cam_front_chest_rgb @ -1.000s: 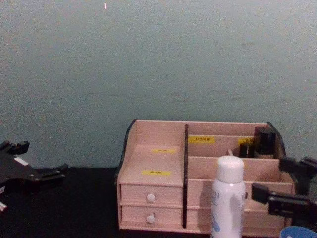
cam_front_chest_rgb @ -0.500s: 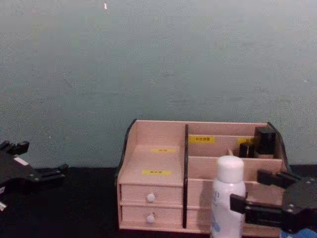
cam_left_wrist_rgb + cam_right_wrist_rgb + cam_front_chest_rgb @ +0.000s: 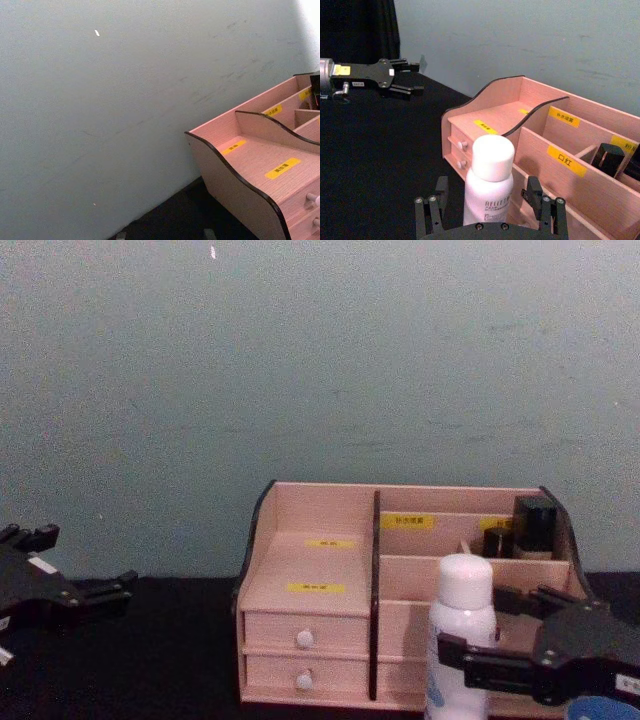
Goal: Pick up the facial cleanser and watermelon frost from the table and place them into the tiered storage box.
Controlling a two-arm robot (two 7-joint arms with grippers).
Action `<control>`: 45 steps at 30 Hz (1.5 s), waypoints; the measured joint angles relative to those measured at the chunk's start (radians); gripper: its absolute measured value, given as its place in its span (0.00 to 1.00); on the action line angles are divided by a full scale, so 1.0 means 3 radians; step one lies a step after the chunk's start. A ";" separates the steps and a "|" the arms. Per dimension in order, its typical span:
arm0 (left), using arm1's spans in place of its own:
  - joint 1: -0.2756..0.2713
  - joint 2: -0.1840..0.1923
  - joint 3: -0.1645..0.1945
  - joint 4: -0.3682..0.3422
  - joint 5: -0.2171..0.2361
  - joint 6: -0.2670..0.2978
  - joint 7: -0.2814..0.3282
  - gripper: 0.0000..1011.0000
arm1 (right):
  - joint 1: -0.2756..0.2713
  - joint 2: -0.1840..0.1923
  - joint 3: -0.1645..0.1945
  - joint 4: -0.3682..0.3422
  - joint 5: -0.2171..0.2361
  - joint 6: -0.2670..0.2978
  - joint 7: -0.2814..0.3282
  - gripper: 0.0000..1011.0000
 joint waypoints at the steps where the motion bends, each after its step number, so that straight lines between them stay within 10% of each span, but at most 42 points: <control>1: 0.0000 0.0000 0.0000 0.0000 0.0000 0.0000 0.0000 0.99 | 0.0008 -0.0009 0.0000 0.0012 -0.0007 0.0003 0.0002 0.99; 45: 0.0000 0.0000 0.0000 0.0000 0.0000 0.0000 0.0000 0.99 | 0.0190 -0.0209 -0.0023 0.0298 -0.0044 0.0224 0.0051 0.99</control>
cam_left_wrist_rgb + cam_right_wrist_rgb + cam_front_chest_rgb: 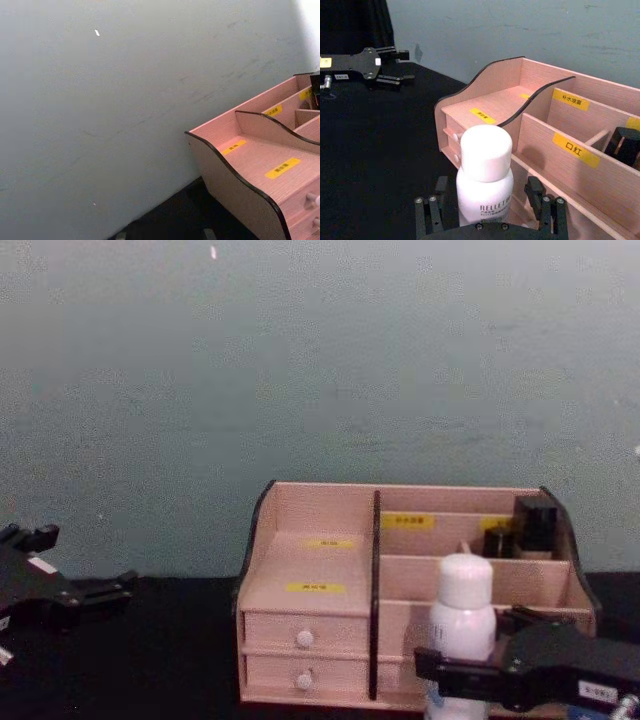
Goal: Pick up the facial cleanser and watermelon frost from the table and place them into the tiered storage box.
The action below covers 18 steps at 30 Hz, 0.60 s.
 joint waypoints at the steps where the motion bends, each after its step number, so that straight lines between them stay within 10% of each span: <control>1: 0.0000 0.0000 0.0000 0.0000 0.0000 0.0000 0.0000 0.99 | 0.0000 0.0000 0.0000 0.0000 0.0000 0.0000 0.0000 0.99; 18: 0.0000 0.0000 0.0000 0.0000 0.0000 0.0000 0.0000 0.99 | -0.0003 0.0002 0.0002 -0.0001 -0.0001 -0.0014 -0.0003 0.87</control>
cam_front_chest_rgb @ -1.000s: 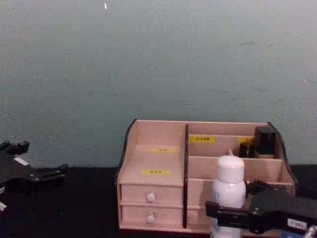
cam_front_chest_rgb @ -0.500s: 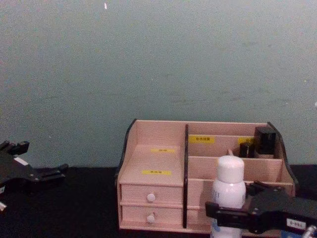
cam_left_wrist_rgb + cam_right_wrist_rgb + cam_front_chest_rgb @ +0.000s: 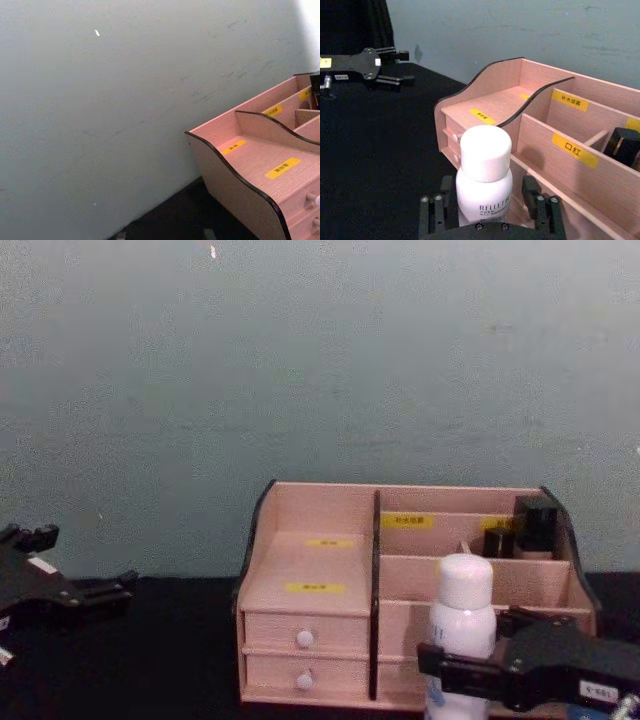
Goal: Pick up the facial cleanser and watermelon frost from the table and place them into the tiered storage box.
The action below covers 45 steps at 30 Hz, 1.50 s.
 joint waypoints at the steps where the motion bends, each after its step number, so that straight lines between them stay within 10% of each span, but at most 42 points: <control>1: 0.0000 0.0000 0.0000 0.0000 0.0000 0.0000 0.0000 0.99 | 0.0000 0.0000 0.0000 0.0000 0.0000 0.0000 0.0000 0.86; 11: 0.0000 0.0000 0.0000 0.0000 0.0000 0.0000 0.0000 0.99 | -0.0002 0.0000 0.0000 -0.0002 0.0000 -0.0003 0.0000 0.59; 27: 0.0000 0.0000 0.0000 0.0000 0.0000 0.0000 0.0000 0.99 | -0.0002 0.0028 -0.0007 -0.0037 0.0014 -0.0011 0.0048 0.59; 45: 0.0000 0.0000 0.0000 0.0000 0.0000 0.0000 0.0000 0.99 | 0.0150 0.0068 0.0203 -0.0385 0.0597 0.0083 0.0182 0.59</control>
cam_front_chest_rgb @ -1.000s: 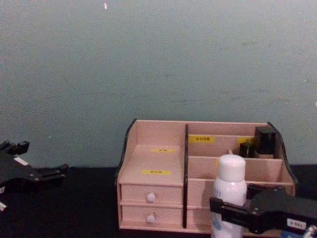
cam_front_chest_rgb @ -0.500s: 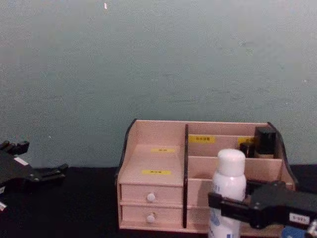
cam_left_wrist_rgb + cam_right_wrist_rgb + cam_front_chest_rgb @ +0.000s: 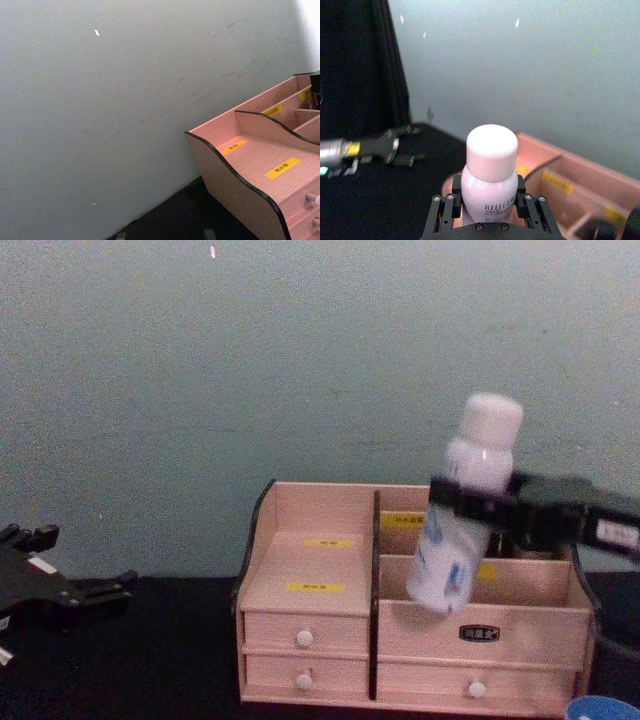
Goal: Pick up the facial cleanser and watermelon frost from the table and place them into the tiered storage box.
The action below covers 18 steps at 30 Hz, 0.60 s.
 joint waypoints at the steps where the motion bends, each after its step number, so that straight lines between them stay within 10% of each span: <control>1: 0.0000 0.0000 0.0000 0.0000 0.0000 0.0000 0.0000 0.99 | 0.0021 -0.0014 0.0002 0.0011 0.0001 -0.0018 -0.0023 0.59; 18: 0.0000 0.0000 0.0000 0.0000 0.0000 0.0000 0.0000 0.99 | 0.0482 -0.0371 -0.0046 0.0577 -0.0369 -0.0275 -0.0471 0.59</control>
